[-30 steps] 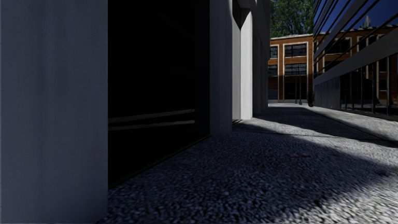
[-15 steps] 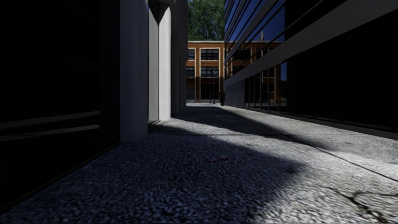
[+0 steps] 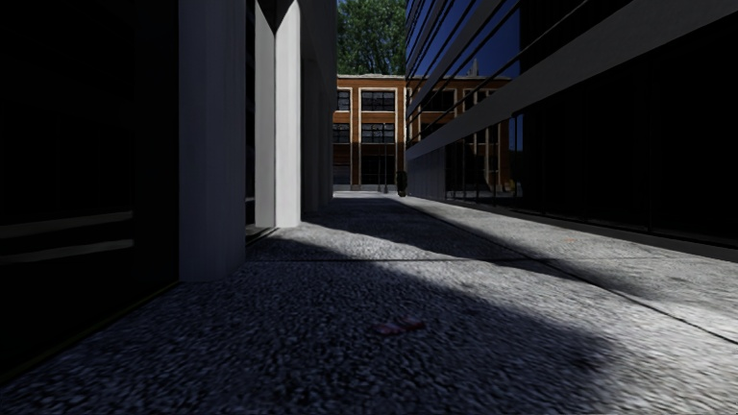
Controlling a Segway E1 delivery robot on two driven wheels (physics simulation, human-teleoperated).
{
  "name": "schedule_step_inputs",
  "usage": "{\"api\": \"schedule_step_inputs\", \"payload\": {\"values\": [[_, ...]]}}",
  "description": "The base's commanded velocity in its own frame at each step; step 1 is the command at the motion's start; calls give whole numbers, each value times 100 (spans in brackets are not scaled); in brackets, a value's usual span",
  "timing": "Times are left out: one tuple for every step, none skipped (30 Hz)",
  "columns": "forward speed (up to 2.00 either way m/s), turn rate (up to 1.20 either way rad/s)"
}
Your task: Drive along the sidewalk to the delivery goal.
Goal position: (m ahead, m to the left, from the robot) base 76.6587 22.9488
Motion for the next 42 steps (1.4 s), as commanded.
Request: {"api": "schedule_step_inputs", "payload": {"values": [[200, 0], [200, 0], [200, 0], [200, 0], [200, 0], [200, 0], [200, 0], [200, 0], [200, 0], [200, 0], [200, 0], [200, 0], [200, 0], [200, 0], [200, 0], [200, 0], [200, 0], [200, 0], [200, 0], [200, 0], [200, 0], [200, 0], [200, 0], [200, 0], [200, 0], [200, 0], [200, 0], [200, 0], [200, 0], [200, 0], [200, 0], [200, 0], [200, 0], [200, 0], [200, 0], [200, 0], [200, 0], [200, 0], [200, 0], [200, 0], [200, 0], [200, 0]]}}
